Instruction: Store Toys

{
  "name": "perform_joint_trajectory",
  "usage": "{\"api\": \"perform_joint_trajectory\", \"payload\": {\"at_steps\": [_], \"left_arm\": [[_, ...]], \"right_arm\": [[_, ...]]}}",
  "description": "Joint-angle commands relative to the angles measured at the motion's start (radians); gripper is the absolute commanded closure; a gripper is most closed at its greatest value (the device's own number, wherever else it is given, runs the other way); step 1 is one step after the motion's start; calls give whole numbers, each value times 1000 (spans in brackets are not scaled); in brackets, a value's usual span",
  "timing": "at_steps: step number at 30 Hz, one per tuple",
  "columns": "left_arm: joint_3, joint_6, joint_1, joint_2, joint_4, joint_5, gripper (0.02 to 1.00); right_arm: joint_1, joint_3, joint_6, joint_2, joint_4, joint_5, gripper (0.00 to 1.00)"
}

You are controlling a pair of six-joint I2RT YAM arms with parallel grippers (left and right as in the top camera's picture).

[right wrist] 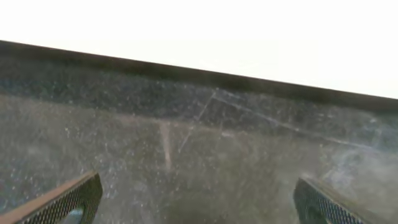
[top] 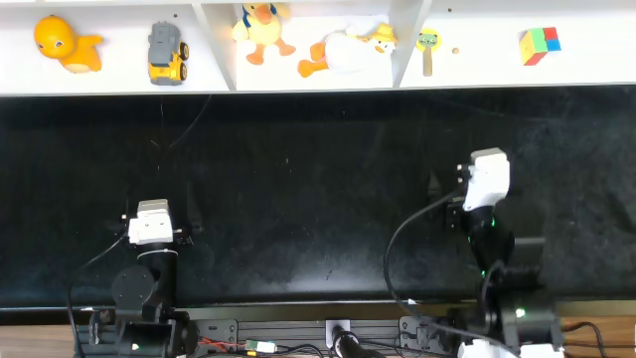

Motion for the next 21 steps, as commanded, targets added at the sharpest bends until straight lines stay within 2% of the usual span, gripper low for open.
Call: {"api": "perform_joint_trajectory", "payload": {"at_steps": [1, 12, 21], "left_arm": [[-1, 15, -5, -12, -3, 6, 20], [-1, 15, -5, -12, -3, 6, 20], [-1, 15, -5, -12, -3, 6, 20]], "right_arm": [[6, -140, 58, -95, 76, -39, 7], [4, -399, 77, -327, 213, -18, 7], [4, -400, 77, -443, 221, -9, 5]]}}
